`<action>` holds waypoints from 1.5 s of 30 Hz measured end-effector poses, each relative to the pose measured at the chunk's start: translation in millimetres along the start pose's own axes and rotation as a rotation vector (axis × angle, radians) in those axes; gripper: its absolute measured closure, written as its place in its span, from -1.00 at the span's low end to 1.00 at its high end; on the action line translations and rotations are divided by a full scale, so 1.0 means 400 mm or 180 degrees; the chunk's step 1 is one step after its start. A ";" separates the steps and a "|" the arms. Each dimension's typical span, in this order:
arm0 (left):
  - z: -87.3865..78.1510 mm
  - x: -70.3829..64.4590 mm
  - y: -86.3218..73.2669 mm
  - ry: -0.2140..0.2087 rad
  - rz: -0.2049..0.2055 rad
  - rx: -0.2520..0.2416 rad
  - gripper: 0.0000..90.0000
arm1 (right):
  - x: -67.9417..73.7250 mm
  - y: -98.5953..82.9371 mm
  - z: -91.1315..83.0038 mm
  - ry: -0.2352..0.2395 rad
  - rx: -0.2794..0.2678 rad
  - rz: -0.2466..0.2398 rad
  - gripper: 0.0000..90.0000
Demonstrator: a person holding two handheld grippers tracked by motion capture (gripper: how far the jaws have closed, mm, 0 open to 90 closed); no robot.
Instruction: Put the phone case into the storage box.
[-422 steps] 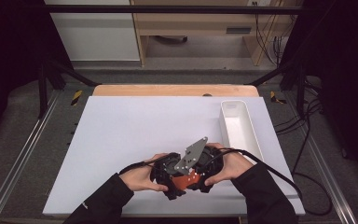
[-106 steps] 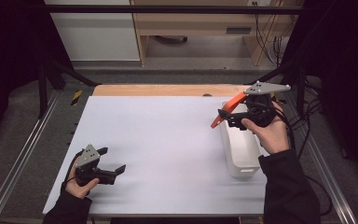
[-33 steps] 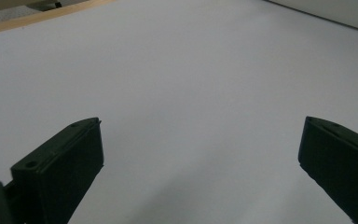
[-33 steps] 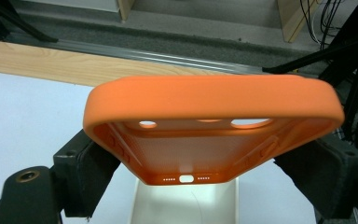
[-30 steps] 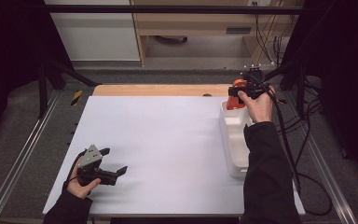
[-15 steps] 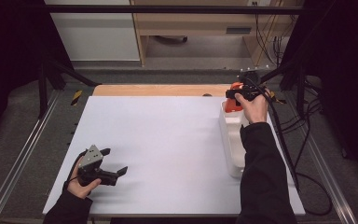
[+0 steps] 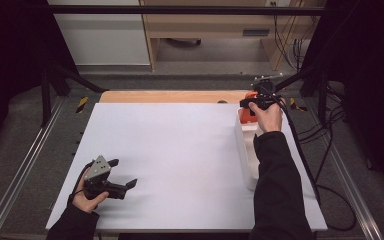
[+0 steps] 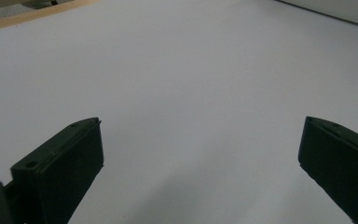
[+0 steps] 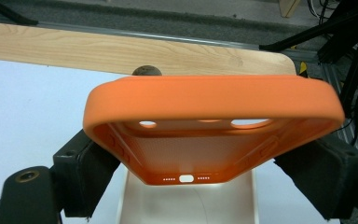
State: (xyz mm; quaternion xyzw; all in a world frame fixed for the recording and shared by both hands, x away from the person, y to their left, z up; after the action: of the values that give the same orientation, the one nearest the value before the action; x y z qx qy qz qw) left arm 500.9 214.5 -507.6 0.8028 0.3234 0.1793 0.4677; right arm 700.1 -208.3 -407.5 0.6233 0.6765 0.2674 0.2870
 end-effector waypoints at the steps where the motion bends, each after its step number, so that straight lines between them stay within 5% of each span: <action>1: 0.000 0.000 0.000 0.0001 0.0000 0.0003 -1.00 | 0.001 -0.001 0.003 0.0000 0.0003 -0.0013 -0.66; 45: 0.005 -0.002 -0.005 -0.0016 0.0014 0.0034 -1.00 | 0.007 -0.055 0.116 -0.0068 0.0225 0.0007 -0.66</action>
State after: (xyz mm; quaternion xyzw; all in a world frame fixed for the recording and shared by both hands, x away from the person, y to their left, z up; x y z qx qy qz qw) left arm 500.8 213.5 -510.1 0.8065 0.3214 0.1766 0.4638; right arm 718.3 -207.0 -455.5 0.6366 0.6817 0.2369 0.2717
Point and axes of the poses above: each handheld gripper's, and its own axes: z roughly forward along the jaws, y roughly out of its top, x roughly to its left, the point moved 10 cm from there along z, roughly forward along the jaws, and after that the axes turned 2 degrees about -y, right-handed, at the moved point
